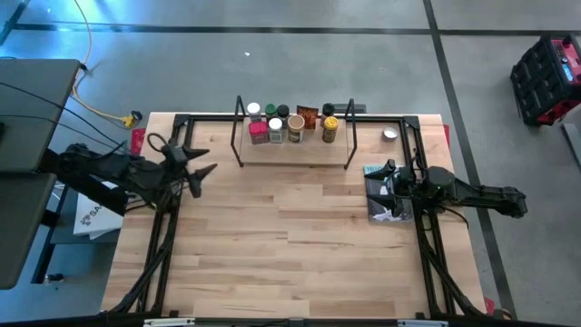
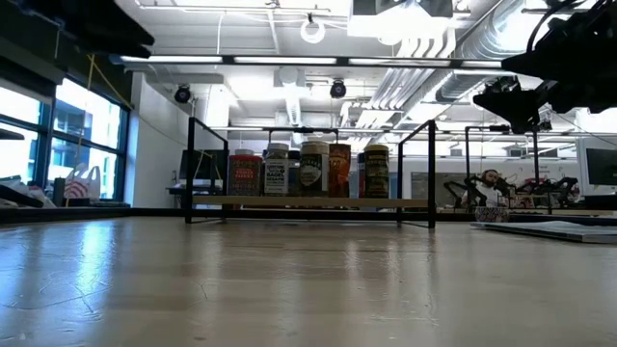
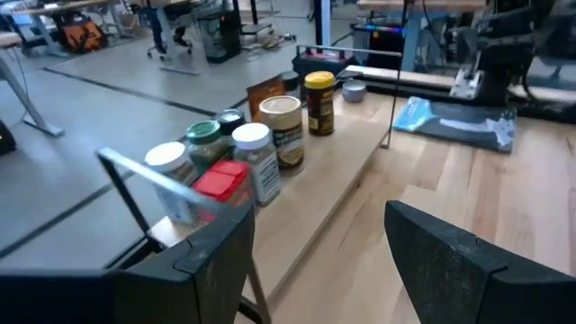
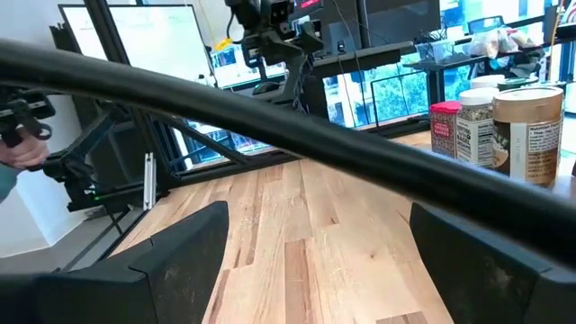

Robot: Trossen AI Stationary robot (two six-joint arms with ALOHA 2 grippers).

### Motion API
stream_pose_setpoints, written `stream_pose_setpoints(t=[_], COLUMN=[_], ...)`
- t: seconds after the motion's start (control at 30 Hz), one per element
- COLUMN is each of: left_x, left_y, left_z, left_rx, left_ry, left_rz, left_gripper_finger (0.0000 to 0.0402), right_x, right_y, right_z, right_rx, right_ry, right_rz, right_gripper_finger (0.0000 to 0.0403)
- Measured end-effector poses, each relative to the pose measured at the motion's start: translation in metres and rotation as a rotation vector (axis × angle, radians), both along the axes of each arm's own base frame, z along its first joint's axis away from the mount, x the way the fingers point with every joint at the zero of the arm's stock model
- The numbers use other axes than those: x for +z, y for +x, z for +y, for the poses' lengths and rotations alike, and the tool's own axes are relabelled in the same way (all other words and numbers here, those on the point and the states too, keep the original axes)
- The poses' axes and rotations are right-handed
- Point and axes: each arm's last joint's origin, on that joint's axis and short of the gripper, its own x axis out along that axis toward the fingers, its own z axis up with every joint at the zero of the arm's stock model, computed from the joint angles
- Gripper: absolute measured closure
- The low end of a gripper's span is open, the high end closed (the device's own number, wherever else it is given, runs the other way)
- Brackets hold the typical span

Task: Shelf spices
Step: Return to Home Position

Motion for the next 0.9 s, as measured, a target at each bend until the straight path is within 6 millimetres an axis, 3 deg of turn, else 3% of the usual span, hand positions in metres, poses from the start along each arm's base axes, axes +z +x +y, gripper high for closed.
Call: stream_pose_setpoints(t=[0.23,0.37,0.77,0.9], left_x=[-0.025,-0.038,-0.100,-0.104], left_y=[-0.024,-0.027,-0.005,-0.001], left_z=[0.008,0.008,0.001,0.006], left_rx=[-0.006,-0.073,-0.193,-0.213], left_ry=[-0.029,-0.045,-0.027,-0.005], left_rz=[-0.110,-0.244,-0.381,-0.430], left_gripper_finger=[0.0156,0.0156,0.0156,0.0156], right_x=[0.000,0.000,0.000,0.000], right_y=[0.000,0.000,0.000,0.000], right_z=[0.000,0.000,0.000,0.000], right_rx=[0.000,0.000,0.000,0.012], right_ry=[-0.001,0.004,0.002,-0.010], right_rz=[0.001,0.000,0.001,0.001], right_gripper_finger=[0.0061,0.0061,0.0061,0.0061])
